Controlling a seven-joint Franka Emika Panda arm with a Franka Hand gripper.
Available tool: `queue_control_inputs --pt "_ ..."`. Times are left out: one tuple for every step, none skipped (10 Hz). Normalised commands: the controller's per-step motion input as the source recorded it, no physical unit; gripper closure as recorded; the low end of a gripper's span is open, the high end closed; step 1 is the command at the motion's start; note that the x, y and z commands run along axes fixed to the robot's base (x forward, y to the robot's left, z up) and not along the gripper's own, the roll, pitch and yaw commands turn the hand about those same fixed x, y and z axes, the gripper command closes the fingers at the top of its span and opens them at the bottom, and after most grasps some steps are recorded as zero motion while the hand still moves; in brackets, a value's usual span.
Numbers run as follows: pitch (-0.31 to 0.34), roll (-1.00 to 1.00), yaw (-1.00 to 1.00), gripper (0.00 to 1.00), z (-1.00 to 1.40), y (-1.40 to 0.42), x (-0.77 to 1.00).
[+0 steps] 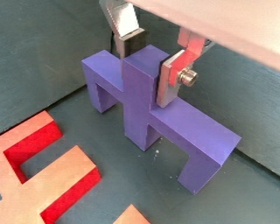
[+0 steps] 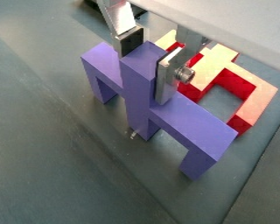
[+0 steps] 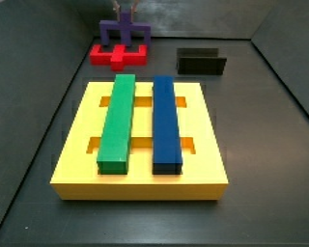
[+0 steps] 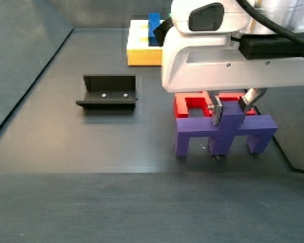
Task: Pick up the purple object. Move up. Move to above the board. Insert the purple object.
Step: Pick up the purple object.
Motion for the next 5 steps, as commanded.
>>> queue_control_inputs --pt "0.0 0.0 0.0 1.0 0.0 0.0 0.0" --pt "0.0 0.0 0.0 1.0 0.0 0.0 0.0" --pt "0.0 0.0 0.0 1.0 0.0 0.0 0.0" --pt "0.0 0.0 0.0 1.0 0.0 0.0 0.0" --pt "0.0 0.0 0.0 1.0 0.0 0.0 0.0"
